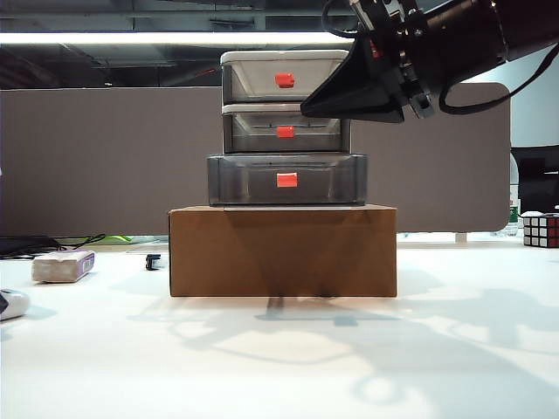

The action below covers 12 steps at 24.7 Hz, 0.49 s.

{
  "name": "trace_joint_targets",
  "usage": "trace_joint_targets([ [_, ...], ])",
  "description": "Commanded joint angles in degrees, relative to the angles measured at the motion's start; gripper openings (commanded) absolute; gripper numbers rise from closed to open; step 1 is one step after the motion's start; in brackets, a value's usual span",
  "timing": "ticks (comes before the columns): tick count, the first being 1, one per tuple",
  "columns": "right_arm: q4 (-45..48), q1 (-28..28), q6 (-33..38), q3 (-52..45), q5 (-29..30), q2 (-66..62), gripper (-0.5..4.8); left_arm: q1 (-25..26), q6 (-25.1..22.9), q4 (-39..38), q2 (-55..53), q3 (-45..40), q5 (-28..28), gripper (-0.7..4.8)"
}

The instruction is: Open the third layer of the drawer on the table, pick up the earphone case on the table and put it in, and finally close the drawer.

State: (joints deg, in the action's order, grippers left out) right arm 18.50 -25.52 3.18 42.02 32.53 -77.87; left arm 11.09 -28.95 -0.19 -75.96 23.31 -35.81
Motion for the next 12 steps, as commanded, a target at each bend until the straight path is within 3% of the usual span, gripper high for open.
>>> trace_joint_targets([
  [1, 0.6, 0.0, -0.2, 0.3, 0.2, 0.3, -0.06, -1.9, -1.9, 0.4, -1.0, 0.0, 3.9, 3.82],
  [9, 0.5, 0.0, -0.2, 0.3, 0.2, 0.3, -0.06, -6.8, -2.6, 1.2, -1.6, 0.0, 11.3, 3.71],
  [12, 0.5, 0.0, -0.2, 0.3, 0.2, 0.3, -0.06, -6.8, -2.6, 1.1, -1.6, 0.0, 11.6, 3.60],
])
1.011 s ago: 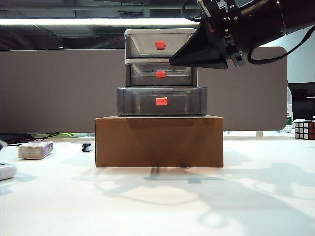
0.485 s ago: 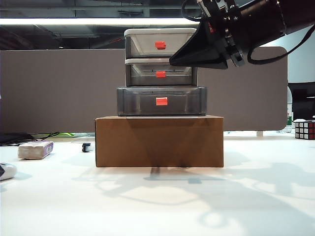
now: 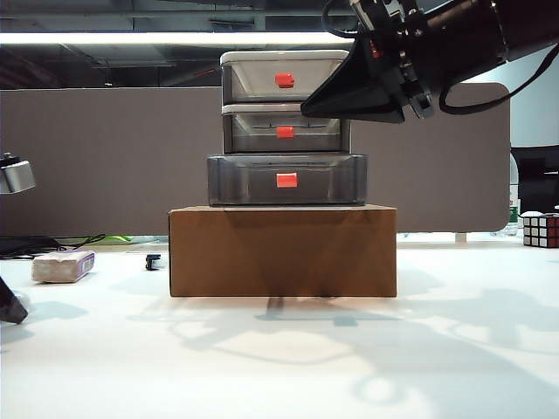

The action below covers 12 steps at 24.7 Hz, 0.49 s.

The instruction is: Open the third layer of the drawer on the table, pick up the earphone case on the table and put it in, and finally close the drawer.

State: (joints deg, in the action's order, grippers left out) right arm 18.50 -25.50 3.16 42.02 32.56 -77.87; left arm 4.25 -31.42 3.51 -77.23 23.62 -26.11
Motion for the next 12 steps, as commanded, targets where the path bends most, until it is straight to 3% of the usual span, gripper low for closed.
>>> trace_joint_targets([
  [1, 0.5, 0.0, -0.2, 0.3, 0.2, 0.3, -0.06, 0.1, -0.1, -2.6, -0.3, -0.3, 3.1, 3.29],
  [7, 0.6, 0.0, -0.2, 0.3, 0.2, 0.3, -0.06, 0.1, -0.1, -2.7, -0.3, -0.6, 4.3, 2.57],
  [12, 0.6, 0.0, -0.2, 0.3, 0.2, 0.3, -0.06, 0.1, -0.1, -3.1, -0.3, -0.6, 4.2, 1.39],
])
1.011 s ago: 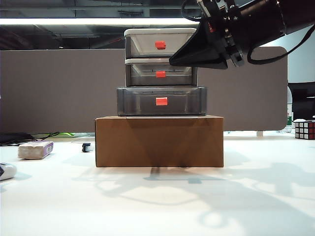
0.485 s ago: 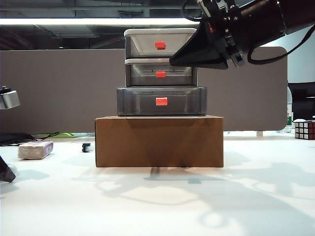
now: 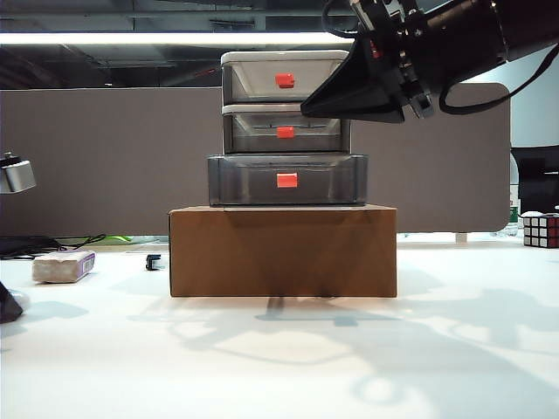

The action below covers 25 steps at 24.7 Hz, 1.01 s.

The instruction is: Open the third layer of the drawer on the table, pick up the earphone case on the table and put it in, and finally close the drawer.

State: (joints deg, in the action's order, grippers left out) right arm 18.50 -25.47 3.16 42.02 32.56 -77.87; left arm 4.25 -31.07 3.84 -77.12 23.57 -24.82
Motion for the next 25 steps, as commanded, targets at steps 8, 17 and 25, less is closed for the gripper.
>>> trace_joint_targets([
  [8, 0.6, 0.0, -0.2, 0.3, 0.2, 0.3, -0.06, -0.2, 1.2, -1.2, 1.4, 1.1, 1.9, 1.07],
  [17, 0.6, 0.0, -0.2, 0.3, 0.2, 0.4, -0.06, -9.5, 1.5, -4.5, 15.8, 8.2, 2.0, 1.06],
  [25, 0.6, 0.0, -0.2, 0.3, 0.0, 2.5, -0.06, -24.6, 1.5, -5.5, 20.9, 12.7, 4.7, 0.84],
])
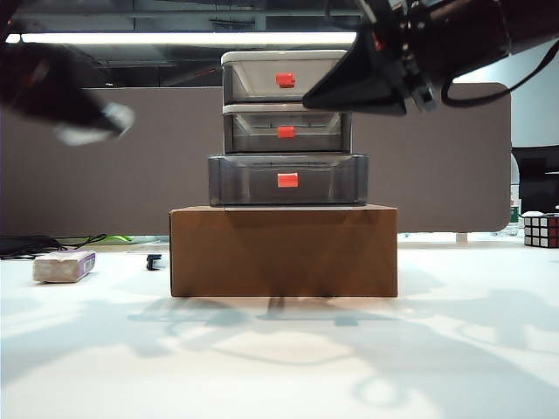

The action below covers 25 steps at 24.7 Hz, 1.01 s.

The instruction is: Open the third layer of the drawer on the table, pick up the earphone case on the table and put it in, and finally close the drawer.

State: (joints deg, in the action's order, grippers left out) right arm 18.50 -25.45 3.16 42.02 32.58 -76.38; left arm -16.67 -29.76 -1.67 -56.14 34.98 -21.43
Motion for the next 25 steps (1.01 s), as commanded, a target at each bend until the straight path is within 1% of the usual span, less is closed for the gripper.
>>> trace_joint_targets([
  [1, 0.6, 0.0, -0.2, 0.3, -0.1, 1.4, -0.06, -5.3, 0.2, 0.4, -0.2, 1.8, 1.3, 0.84],
  [2, 0.6, 0.0, -0.2, 0.3, 0.0, 1.9, -0.06, -9.0, 0.2, 1.5, -1.0, 2.7, 1.8, 0.84],
  [3, 0.3, 0.0, -0.2, 0.3, -0.1, 2.3, -0.06, -10.8, 0.2, 2.1, -1.6, 3.1, 2.8, 0.84],
  [4, 0.0, 0.0, -0.2, 0.3, -0.1, 3.0, -0.06, -14.2, 0.2, 3.7, -3.1, 3.8, 4.6, 0.84],
  [6, -0.2, 0.0, -0.2, 0.3, -0.1, 3.4, -0.06, -16.6, 0.2, 6.1, -5.2, 4.6, 4.7, 0.84],
  [10, -0.8, 0.0, -0.2, 0.3, -0.1, 4.2, -0.06, -20.5, 1.4, 11.7, -11.1, 6.6, 5.5, 0.84],
  [13, -1.1, 0.0, -0.2, 0.3, 0.0, 4.8, -0.06, -21.2, 2.1, 12.0, -17.2, 9.8, 6.1, 0.84],
  [16, -1.7, 0.0, -0.2, 0.3, -0.1, 5.4, -0.05, -21.2, 5.1, 12.0, -21.5, 12.3, 5.8, 0.86],
  [18, -1.9, 0.0, -0.2, 0.3, 0.0, 5.6, -0.06, -21.2, 6.0, 11.1, -22.3, 12.9, 5.8, 1.05],
  [20, -1.8, 0.0, -0.2, 0.3, 0.0, 5.8, -0.06, -21.2, 6.5, 10.4, -22.8, 12.9, 5.5, 1.72],
  [22, -1.7, 0.0, -0.2, 0.3, -0.1, 5.9, -0.05, -21.2, 6.5, 9.1, -22.8, 12.9, 3.8, 2.42],
  [23, -1.6, 0.0, -0.2, 0.3, -0.1, 5.9, -0.06, -21.2, 6.5, 8.6, -22.8, 12.9, 3.0, 2.50],
  [25, -1.6, 0.0, -0.2, 0.3, -0.1, 5.9, -0.06, -21.2, 6.8, 7.5, -22.8, 12.9, 2.3, 2.50],
])
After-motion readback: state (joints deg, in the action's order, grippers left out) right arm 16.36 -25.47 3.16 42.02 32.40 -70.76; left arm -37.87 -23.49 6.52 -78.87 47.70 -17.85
